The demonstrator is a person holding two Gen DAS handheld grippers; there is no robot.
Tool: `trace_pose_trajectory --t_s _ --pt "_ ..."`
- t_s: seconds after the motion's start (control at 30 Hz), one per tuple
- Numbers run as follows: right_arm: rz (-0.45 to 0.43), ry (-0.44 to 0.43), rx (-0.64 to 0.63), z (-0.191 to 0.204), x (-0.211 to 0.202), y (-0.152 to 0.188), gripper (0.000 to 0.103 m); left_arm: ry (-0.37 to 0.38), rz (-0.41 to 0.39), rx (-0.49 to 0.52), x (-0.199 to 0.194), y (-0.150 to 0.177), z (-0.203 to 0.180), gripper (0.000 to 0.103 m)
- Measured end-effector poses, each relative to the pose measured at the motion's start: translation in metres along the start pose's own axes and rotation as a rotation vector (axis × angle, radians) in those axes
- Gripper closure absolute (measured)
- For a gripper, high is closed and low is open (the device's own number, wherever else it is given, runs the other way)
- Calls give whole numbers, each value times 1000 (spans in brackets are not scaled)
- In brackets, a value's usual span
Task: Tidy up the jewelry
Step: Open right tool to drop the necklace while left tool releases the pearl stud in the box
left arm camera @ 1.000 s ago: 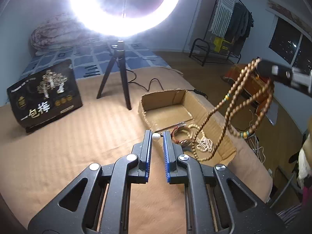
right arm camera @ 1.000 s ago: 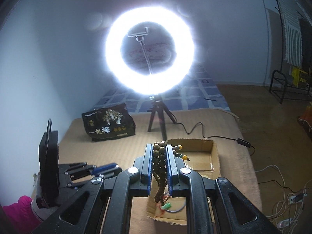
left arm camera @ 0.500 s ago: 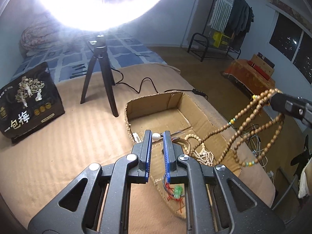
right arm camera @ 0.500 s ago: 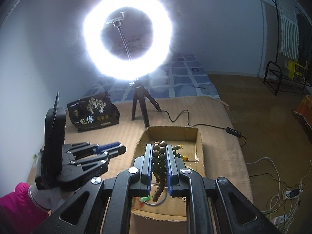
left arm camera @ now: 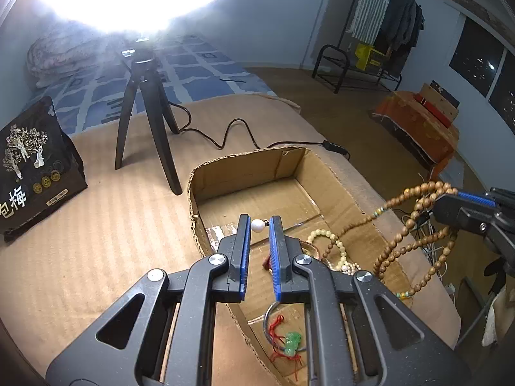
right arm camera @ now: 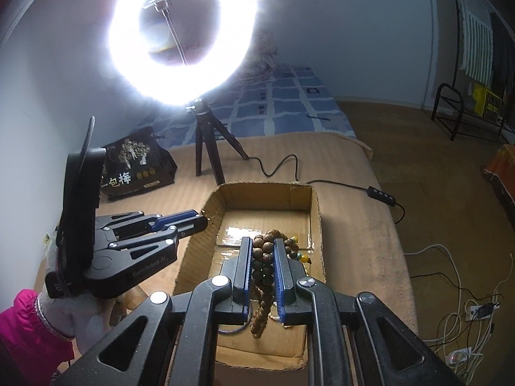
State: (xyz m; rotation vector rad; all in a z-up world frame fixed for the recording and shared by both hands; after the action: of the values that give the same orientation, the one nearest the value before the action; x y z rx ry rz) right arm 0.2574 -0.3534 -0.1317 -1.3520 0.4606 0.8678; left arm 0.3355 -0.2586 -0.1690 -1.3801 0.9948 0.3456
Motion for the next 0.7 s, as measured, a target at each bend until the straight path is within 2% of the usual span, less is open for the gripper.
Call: trace_pose_trajectory --t_s 0.63,0.7 --pt "78 6 61 -26 39 18 91 -17 27 -15 24 0 6 93" --pt "82 6 67 -28 41 20 84 -18 31 -14 26 1 6 93"
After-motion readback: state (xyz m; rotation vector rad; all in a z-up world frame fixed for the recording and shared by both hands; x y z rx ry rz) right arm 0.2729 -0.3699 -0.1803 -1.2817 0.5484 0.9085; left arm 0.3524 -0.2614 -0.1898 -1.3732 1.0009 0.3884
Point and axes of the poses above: each gripper's, at about its wrist camera, not at the fingertips, and x roughly the way its jaws point, z to its left, y to its underside, the point moved 9 cm from there along x, roughly the way its jaws point, and after that the axes turned 5 degrees about -y, right-handed, at the moved point
